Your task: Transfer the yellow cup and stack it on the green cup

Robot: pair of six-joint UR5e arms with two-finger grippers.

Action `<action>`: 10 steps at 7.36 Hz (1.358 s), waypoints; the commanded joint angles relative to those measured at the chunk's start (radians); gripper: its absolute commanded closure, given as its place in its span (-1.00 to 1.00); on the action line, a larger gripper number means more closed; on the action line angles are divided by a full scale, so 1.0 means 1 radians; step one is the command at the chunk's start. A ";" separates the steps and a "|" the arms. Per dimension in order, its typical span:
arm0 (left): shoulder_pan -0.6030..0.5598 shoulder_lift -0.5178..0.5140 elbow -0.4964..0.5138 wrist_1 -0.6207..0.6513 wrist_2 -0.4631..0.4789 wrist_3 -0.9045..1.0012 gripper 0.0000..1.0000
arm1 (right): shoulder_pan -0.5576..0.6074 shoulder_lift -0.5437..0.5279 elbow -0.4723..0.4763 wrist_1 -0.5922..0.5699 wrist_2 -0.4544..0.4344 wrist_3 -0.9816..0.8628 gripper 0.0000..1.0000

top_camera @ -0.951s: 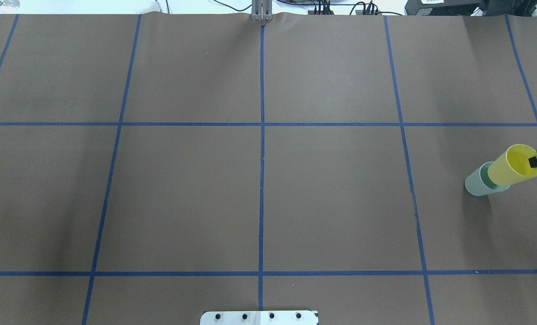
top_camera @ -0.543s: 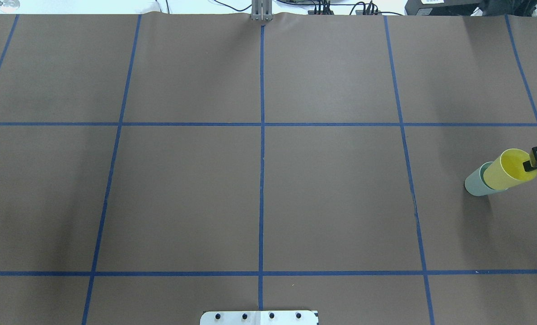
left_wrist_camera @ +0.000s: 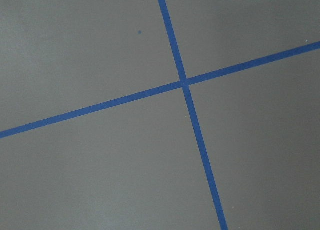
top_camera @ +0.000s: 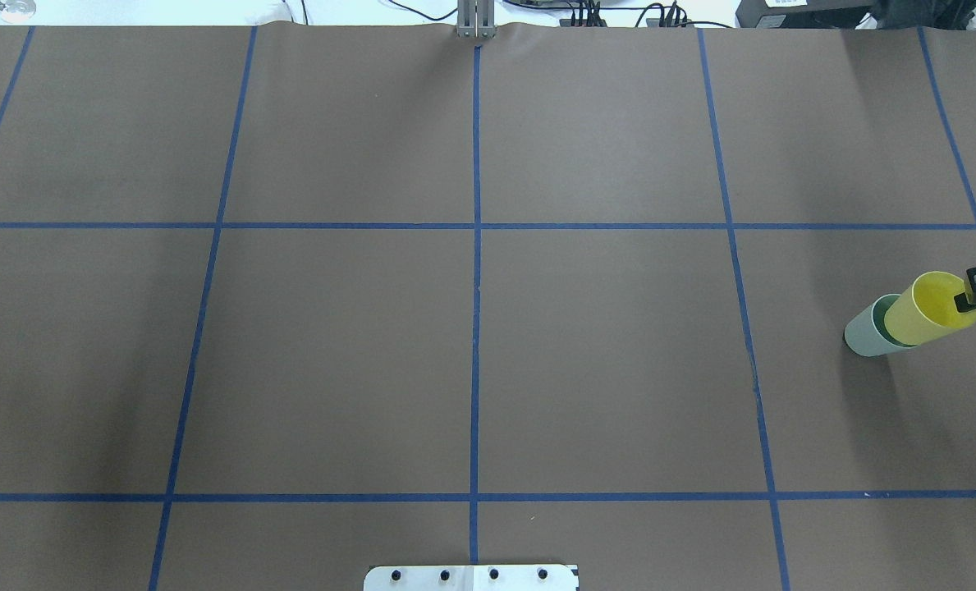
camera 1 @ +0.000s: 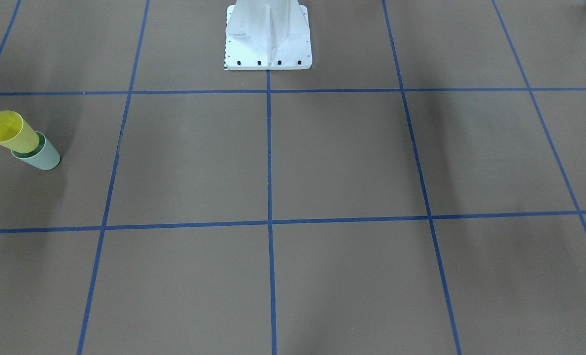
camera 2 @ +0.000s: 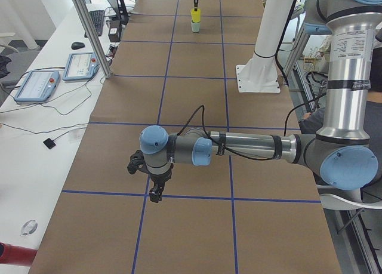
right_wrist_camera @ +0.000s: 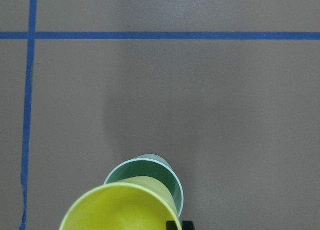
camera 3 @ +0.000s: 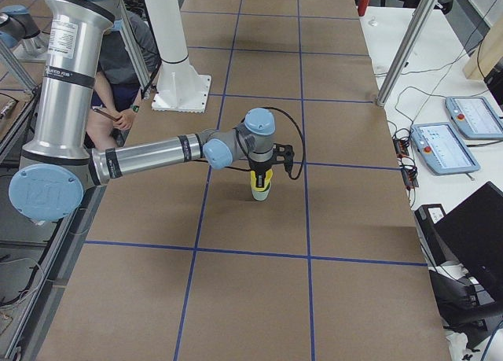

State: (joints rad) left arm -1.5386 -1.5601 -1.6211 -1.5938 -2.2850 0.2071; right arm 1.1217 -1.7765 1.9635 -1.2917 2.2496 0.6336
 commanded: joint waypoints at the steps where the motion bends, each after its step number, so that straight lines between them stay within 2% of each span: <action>1: 0.000 0.000 0.000 0.000 0.001 0.000 -1.00 | -0.003 0.005 -0.003 0.000 0.001 0.000 0.99; 2: 0.000 0.000 0.000 0.000 0.001 0.000 -1.00 | -0.005 0.008 -0.002 0.003 0.001 -0.003 -0.45; 3: 0.000 0.000 0.000 0.000 0.001 0.000 -1.00 | -0.008 0.008 -0.008 0.046 -0.004 -0.002 -0.99; 6: 0.000 0.012 -0.008 -0.002 -0.001 0.002 -1.00 | -0.005 0.055 -0.014 0.040 0.005 -0.014 -1.00; 7: -0.002 0.012 -0.008 0.000 -0.001 0.000 -1.00 | 0.047 0.075 -0.044 0.032 0.008 -0.034 -1.00; 8: -0.002 0.014 -0.006 0.000 -0.001 0.002 -1.00 | 0.112 0.086 -0.070 -0.019 0.010 -0.160 -1.00; 10: 0.000 0.031 -0.008 -0.002 -0.002 0.002 -1.00 | 0.258 0.091 -0.077 -0.203 0.007 -0.466 -1.00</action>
State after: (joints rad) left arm -1.5393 -1.5361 -1.6286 -1.5948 -2.2866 0.2084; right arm 1.2900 -1.6881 1.8947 -1.3861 2.2584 0.3517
